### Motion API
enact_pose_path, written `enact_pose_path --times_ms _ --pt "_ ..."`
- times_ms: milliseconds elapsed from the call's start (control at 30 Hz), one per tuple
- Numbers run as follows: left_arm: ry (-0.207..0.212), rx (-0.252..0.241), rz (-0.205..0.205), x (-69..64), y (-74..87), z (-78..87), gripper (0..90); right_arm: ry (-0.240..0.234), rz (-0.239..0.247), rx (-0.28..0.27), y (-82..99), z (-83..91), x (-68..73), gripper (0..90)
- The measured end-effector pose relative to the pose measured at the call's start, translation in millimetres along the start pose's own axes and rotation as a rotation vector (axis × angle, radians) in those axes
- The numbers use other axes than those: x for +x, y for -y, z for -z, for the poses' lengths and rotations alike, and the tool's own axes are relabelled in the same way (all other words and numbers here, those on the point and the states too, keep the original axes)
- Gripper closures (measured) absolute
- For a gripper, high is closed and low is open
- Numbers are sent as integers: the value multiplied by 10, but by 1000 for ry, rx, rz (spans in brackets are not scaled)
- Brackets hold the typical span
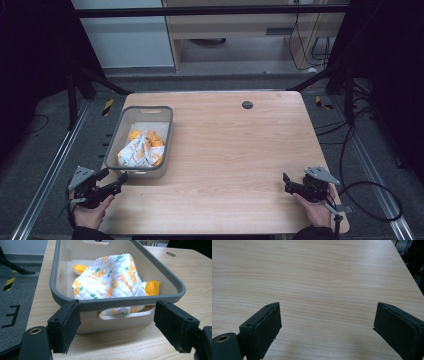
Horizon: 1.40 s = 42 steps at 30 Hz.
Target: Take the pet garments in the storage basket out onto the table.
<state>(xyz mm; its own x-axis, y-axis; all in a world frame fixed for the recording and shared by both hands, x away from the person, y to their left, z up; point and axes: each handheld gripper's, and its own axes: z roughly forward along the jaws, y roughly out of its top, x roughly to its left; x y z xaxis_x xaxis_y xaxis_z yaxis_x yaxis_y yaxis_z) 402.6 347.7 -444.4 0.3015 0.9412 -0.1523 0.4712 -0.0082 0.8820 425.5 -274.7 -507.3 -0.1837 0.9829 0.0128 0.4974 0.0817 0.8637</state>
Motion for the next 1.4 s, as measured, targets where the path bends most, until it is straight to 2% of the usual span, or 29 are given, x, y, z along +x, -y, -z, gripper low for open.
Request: enact_pose_path --times_ms 333,833,1133,1400 --pt "6 -35 -6 -7 -154 39 206 -5 2 3 0 -1 -1 75" --pt "21 -43 -28 16 -385 24 197 -9 9 2 4 6 3 72" --pt "39 -37 -46 -20 -503 -37 197 -8 13 0 5 4 5 70" --pt "52 -2 -82 -52 -655 -151 193 -11 14 3 4 2 6 68"
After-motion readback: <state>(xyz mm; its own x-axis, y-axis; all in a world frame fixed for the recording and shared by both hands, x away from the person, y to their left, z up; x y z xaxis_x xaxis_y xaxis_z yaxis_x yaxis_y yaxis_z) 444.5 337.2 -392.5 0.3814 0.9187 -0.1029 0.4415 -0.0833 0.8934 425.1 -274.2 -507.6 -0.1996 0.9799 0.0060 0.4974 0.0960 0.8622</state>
